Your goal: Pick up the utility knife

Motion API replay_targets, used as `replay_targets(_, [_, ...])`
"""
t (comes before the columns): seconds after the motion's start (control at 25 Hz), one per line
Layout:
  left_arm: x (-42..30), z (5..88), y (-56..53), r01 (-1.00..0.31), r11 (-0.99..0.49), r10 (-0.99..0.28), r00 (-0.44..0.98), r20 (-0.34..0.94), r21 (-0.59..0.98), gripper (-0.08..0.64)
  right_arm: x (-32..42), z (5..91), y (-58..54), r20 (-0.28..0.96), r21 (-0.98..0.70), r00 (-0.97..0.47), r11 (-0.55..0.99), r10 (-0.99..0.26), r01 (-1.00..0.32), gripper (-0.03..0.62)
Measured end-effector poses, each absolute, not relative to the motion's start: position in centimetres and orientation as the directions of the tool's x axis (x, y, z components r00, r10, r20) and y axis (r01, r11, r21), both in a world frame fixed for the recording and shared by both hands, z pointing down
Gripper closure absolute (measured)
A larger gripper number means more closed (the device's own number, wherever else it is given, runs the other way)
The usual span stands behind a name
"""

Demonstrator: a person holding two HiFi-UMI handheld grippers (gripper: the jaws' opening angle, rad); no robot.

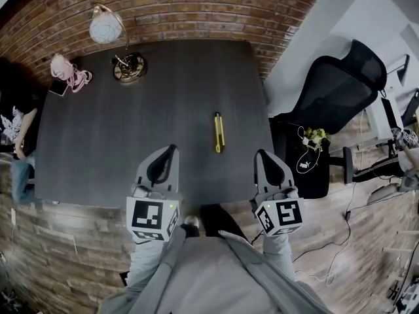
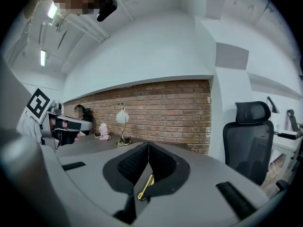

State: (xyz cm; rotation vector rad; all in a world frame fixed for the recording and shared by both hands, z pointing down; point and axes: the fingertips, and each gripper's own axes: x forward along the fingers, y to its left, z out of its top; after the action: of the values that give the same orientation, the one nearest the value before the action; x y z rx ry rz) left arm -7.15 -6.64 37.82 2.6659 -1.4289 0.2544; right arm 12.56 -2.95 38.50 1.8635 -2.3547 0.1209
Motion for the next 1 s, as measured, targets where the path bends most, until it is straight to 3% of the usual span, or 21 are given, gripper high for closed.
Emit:
replay_targets(0.48, [-3.6,36.5,-15.1,-0.880,-0.475,-0.863,0.467,0.196,0.004,0.541,15.7,37.7,-13.1,0.156,0.018,-0.336,0.342,-0.929,-0.939,0.574])
replay_targets(1.0, [-2.8,36.8,-17.7,-0.892,-0.452,-0.870,0.441,0.222,0.000,0.541,15.6,38.1,-16.3,0.175,0.004,-0.390,0.397,-0.904,-0.918,0.574])
